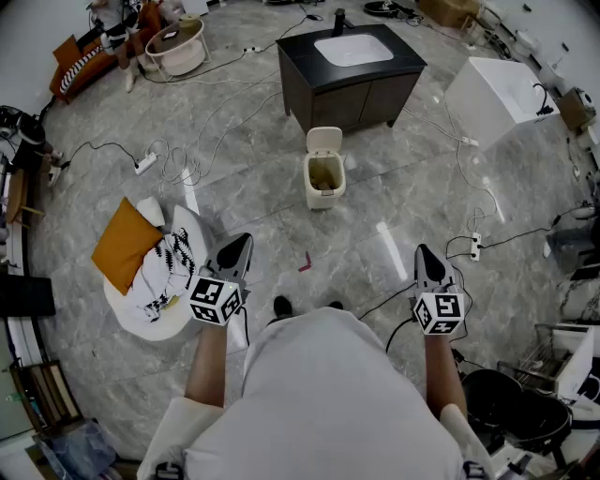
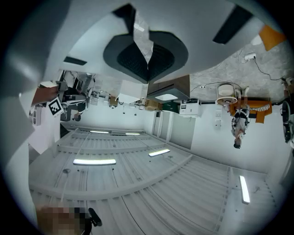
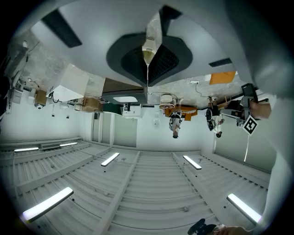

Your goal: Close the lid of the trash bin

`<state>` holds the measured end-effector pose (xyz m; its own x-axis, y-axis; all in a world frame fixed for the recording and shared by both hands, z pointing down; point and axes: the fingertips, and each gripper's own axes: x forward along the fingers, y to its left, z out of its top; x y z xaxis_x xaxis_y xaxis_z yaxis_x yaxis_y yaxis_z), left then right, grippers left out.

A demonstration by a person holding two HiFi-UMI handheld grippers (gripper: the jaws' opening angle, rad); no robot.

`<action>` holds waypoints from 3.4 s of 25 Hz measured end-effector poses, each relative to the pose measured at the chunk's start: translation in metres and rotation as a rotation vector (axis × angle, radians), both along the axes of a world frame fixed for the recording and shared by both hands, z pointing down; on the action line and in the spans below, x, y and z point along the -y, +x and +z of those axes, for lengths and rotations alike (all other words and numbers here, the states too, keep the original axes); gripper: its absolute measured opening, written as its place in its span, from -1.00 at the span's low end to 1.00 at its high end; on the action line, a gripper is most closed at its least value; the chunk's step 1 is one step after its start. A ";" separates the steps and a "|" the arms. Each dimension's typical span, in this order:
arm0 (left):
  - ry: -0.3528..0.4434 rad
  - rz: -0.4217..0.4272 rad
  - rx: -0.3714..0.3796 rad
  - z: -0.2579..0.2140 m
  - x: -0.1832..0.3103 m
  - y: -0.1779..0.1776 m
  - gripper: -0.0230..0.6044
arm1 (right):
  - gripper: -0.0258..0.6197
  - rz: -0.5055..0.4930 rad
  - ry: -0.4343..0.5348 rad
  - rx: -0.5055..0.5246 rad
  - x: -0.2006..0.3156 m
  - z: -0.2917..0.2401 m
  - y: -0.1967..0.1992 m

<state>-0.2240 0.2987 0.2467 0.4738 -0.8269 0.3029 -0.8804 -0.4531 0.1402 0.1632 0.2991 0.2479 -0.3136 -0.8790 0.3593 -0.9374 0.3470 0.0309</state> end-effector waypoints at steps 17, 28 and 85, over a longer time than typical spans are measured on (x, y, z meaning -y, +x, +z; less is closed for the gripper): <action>0.001 0.029 -0.007 0.005 0.007 -0.006 -0.87 | -0.82 0.028 0.011 -0.007 0.004 0.000 -0.007; -0.016 0.061 -0.017 0.017 0.006 -0.028 -0.87 | -0.82 0.031 0.007 -0.030 -0.001 0.005 -0.037; -0.099 0.011 0.035 0.037 0.149 -0.018 -0.87 | -0.82 -0.110 -0.057 -0.019 0.178 0.043 -0.060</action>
<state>-0.2422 0.1495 0.2842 0.4707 -0.7866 0.3997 -0.8804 -0.4487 0.1538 0.1028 0.1214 0.2913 -0.3998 -0.8176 0.4144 -0.8929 0.4495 0.0256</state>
